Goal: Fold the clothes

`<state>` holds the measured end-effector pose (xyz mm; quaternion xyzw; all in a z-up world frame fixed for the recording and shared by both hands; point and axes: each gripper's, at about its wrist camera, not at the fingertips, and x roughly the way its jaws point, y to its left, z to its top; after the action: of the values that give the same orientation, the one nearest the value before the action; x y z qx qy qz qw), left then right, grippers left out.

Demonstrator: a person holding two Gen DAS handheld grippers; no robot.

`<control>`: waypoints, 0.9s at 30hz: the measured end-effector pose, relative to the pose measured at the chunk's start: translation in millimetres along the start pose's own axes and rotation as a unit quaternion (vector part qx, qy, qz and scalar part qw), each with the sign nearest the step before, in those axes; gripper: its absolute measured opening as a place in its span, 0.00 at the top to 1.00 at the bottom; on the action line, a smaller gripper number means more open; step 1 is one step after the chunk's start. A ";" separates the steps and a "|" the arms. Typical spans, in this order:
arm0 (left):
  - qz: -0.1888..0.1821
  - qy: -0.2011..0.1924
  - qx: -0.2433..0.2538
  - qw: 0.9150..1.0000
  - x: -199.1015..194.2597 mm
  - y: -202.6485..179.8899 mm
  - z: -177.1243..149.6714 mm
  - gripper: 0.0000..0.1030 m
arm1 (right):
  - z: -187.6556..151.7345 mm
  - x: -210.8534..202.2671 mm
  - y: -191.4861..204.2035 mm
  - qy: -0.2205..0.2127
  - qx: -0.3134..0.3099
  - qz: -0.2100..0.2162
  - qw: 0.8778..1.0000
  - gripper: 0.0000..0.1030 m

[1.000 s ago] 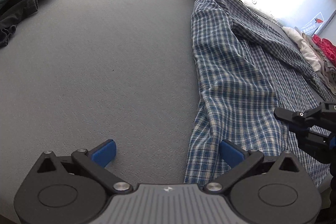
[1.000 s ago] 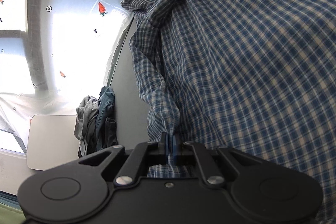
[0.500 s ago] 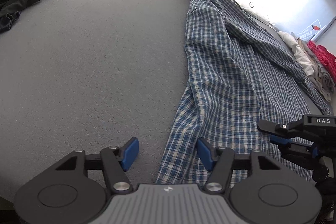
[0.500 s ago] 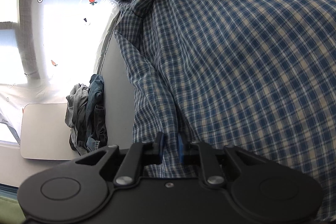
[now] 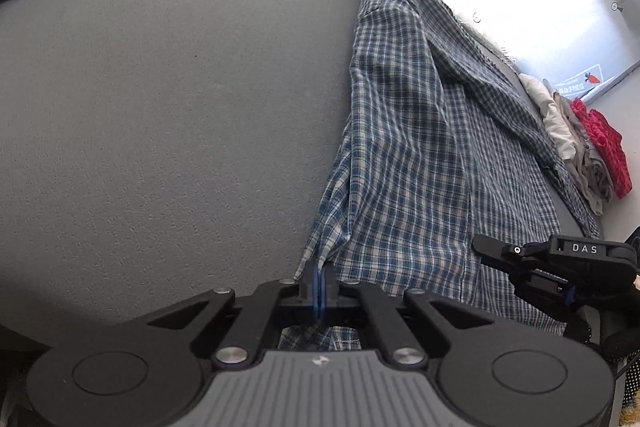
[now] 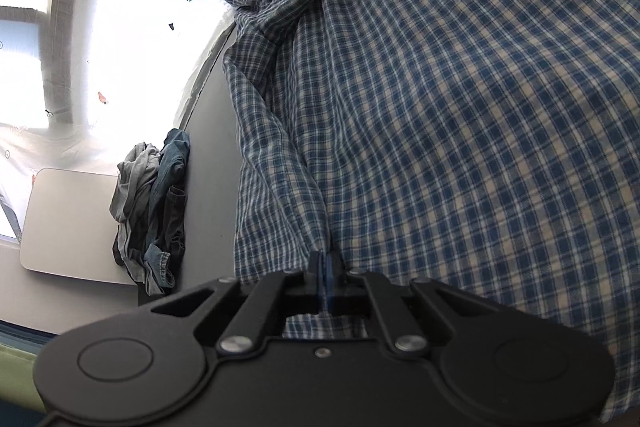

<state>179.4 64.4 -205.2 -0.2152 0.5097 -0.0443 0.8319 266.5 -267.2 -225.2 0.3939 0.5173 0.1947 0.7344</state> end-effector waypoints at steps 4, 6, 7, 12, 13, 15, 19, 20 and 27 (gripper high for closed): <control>0.002 -0.003 -0.012 1.000 0.2 -1.0 5.0 0.95 | 8.1 0.2 -5.3 0.007 0.011 -0.011 1.000 0.92; 0.003 -0.007 -0.018 1.000 -1.5 0.2 7.9 0.86 | 14.1 -3.7 -7.7 -0.004 0.020 -0.012 1.000 0.85; 0.007 -0.013 -0.023 1.000 -3.4 1.8 10.1 0.82 | 18.1 -7.5 -8.9 -0.016 0.025 -0.012 0.999 0.78; 0.022 -0.049 -0.058 0.997 -11.8 7.9 29.3 0.63 | 37.1 -25.9 -20.3 -0.070 0.058 -0.017 0.996 0.65; 0.020 -0.056 -0.069 0.996 -12.6 10.0 34.2 0.61 | 40.7 -29.4 -24.2 -0.079 0.065 -0.018 0.995 0.64; 0.014 -0.068 -0.088 0.994 -13.7 14.6 43.6 0.56 | 46.7 -35.9 -32.4 -0.094 0.082 -0.019 0.992 0.64; 0.015 -0.080 -0.110 0.991 -7.7 18.1 64.6 0.54 | 59.1 -48.9 -43.6 -0.123 0.098 -0.030 0.987 0.64; 0.016 -0.081 -0.110 0.991 -5.0 17.1 70.5 0.54 | 62.9 -52.7 -45.5 -0.131 0.097 -0.036 0.986 0.64; 0.015 -0.084 -0.090 0.992 23.4 -1.5 118.8 0.48 | 98.0 -81.3 -58.4 -0.197 0.085 -0.100 0.972 0.59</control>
<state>293.7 93.3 -177.9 -0.2846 0.4431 0.0328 0.8495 317.3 -396.4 -206.3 0.4319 0.4141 -0.0060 0.8012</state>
